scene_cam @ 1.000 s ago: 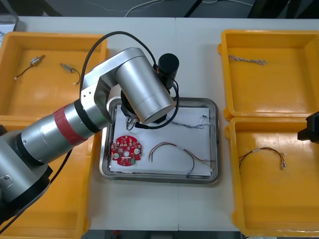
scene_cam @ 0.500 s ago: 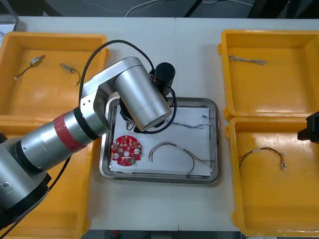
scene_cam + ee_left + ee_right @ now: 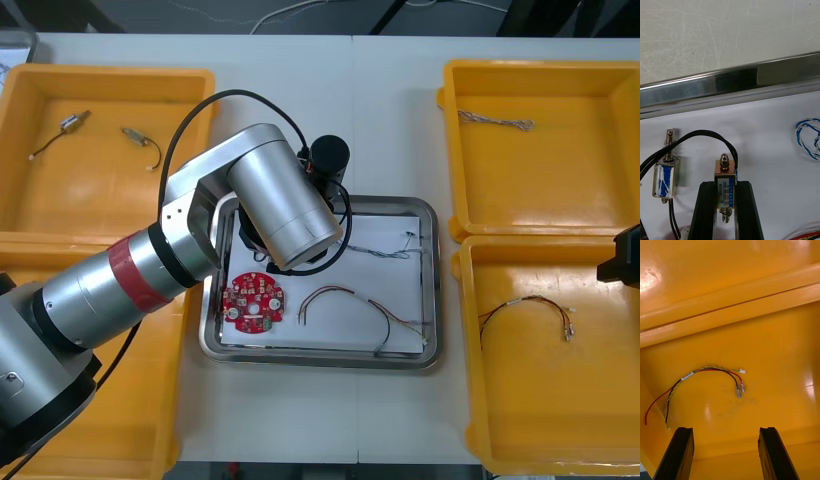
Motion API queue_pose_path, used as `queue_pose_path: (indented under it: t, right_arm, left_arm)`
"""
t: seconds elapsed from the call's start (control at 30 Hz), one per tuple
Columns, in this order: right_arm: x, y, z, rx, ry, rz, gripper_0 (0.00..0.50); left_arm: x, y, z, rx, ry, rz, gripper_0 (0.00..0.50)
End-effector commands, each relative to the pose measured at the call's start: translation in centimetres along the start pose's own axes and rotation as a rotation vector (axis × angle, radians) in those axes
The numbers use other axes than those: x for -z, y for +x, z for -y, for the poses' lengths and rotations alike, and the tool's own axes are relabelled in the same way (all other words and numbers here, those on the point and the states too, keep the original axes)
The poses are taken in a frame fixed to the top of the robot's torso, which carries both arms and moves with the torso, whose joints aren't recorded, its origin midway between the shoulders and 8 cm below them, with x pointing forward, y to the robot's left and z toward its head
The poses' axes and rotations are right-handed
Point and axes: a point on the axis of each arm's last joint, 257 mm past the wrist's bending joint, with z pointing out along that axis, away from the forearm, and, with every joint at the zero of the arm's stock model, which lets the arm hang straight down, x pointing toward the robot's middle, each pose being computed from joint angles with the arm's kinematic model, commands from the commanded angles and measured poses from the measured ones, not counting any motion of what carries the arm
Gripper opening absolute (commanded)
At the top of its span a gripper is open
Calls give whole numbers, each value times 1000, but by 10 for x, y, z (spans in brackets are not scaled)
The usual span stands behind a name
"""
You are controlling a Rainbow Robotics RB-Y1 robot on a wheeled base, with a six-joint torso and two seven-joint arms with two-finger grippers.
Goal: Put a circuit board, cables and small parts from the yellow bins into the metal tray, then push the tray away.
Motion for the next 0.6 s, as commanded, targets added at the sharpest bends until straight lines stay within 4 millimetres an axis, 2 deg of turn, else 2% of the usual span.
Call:
queue_pose_path:
  t: [0.03,0.23,0.27,0.33,0.37,0.43,0.5,0.57,0.6]
  right_arm:
    - [6,0,1,38,6,15,500]
    - [6,0,1,38,6,15,500]
    - [6,0,1,38,6,15,500]
    - [6,0,1,38,6,15,500]
    - [6,0,1,38,6,15,500]
    - [6,0,1,38,6,15,500]
    - [6,0,1,38,6,15,500]
    - [6,0,1,38,6,15,500]
    - [6,0,1,38,6,15,500]
  left_arm:
    - [2,5,3,-87,0,10,0]
    - [2,6,3,-86,-1,8,11]
    - [2,6,3,-86,-1,10,79]
    - [2,6,2,-86,-3,10,176]
    - [2,5,2,-86,-4,11,199]
    - [3,5,2,-88,-3,14,324]
    - [4,4,3,-87,-1,17,409]
    - [6,3,4,-86,4,25,458]
    - [7,2,3,-85,4,28,466]
